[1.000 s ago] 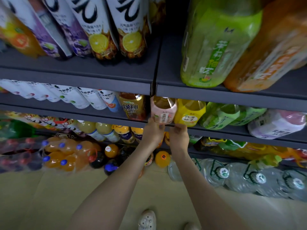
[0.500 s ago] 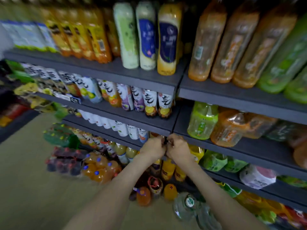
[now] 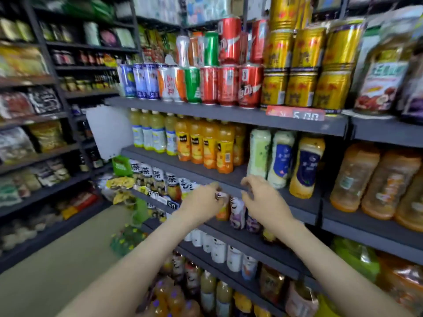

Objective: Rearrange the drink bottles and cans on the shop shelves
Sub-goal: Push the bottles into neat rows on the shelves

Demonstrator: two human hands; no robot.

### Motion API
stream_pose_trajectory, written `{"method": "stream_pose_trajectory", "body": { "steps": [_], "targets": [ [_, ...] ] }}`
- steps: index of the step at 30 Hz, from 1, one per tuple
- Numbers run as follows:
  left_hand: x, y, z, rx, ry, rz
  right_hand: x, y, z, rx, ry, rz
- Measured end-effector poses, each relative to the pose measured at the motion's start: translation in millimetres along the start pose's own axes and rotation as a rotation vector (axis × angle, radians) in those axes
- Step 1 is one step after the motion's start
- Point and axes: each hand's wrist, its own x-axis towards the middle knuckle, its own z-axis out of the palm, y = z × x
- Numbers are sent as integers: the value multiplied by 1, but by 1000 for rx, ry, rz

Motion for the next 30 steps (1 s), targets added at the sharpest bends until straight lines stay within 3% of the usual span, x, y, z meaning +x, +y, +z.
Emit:
{"method": "stream_pose_trajectory", "body": {
  "steps": [5, 14, 21, 30],
  "targets": [
    [17, -59, -59, -44, 201, 27, 51, -40, 3, 59, 176, -71],
    [103, -119, -100, -220, 480, 129, 148, -59, -3, -51, 325, -197],
    [178, -159, -138, -201, 661, 215, 226, -75, 11, -61, 427, -250],
    [262, -198, -212, -177, 785, 434, 310, -126, 21, -360, 536, -291]
  ]
}}
